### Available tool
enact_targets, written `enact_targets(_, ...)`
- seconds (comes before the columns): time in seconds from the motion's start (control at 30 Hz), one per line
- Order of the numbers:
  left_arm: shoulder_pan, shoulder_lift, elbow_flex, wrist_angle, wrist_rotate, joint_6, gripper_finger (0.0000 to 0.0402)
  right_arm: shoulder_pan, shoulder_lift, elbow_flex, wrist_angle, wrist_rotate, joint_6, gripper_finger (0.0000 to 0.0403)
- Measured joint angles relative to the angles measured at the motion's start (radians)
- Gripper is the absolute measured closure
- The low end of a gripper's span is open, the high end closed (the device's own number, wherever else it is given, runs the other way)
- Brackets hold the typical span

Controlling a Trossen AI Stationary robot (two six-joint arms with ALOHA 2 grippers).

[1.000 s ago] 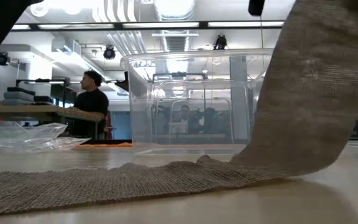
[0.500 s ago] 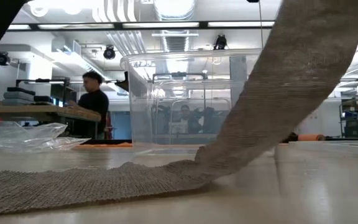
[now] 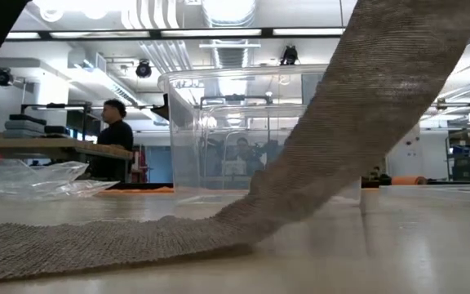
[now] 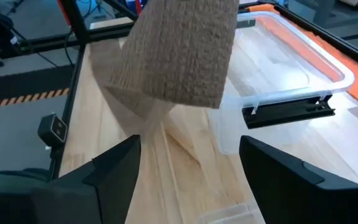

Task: Roll bandage
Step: Roll the brown bandage

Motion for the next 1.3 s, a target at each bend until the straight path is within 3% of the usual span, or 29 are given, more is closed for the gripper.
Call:
enact_targets(0.43, -0.003, 0.0, 0.0, 0.002, 0.008, 0.022, 0.038, -0.06, -0.02, 0.221, -0.059, 0.003, -0.17, 0.0118)
enact_targets(0.93, -0.008, 0.0, 0.0, 0.02, 0.008, 0.027, 0.0383, -0.203, -0.015, 0.233, -0.046, -0.174, -0.179, 0.0191)
enact_targets(1.13, -0.008, -0.026, 0.0, -0.168, 0.008, 0.078, 0.0382, -0.209, -0.014, 0.182, -0.046, -0.238, -0.085, 0.0194)
enact_targets(1.3, -0.017, -0.092, 0.0, -0.353, -0.015, 0.137, 0.0382, -0.223, -0.001, 0.055, -0.023, -0.257, -0.029, 0.0179)
